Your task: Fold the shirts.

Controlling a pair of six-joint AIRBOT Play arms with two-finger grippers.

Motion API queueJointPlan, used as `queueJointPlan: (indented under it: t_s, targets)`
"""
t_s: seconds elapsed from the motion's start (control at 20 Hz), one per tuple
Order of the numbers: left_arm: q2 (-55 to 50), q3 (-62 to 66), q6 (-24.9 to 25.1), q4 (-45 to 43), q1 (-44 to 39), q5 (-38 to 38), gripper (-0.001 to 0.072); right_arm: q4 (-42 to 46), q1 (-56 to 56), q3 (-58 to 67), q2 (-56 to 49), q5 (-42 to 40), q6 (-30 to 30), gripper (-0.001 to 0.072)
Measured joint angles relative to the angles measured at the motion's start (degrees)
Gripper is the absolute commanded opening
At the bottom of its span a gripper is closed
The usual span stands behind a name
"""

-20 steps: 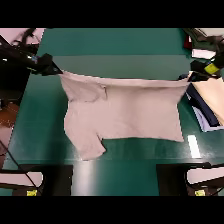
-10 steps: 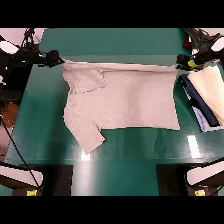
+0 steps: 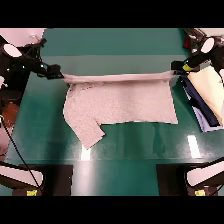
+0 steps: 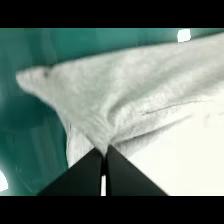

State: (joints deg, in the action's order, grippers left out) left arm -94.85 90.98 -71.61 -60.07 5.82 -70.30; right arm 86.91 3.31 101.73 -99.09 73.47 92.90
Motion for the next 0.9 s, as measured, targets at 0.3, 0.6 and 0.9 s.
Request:
queueJointPlan:
  t_s: [0.3, 0.6, 0.9]
  targets:
    - [0.0, -6.1, 0.0, -1.5, 0.0, -2.3, 0.0022, 1.4, -0.7, -5.1, 0.0, 3.3, 0.2, 0.0016]
    - [0.0, -7.6, 0.0, -1.4, 0.0, -2.8, 0.055, -2.5, -0.8, -7.6, 0.0, 4.0, 0.4, 0.0317]
    - [1.0, -7.0, -1.7, -3.6, 1.0, -8.5, 0.055, -4.4, 0.4, -8.0, 1.6, 11.4, -1.6, 0.0317]
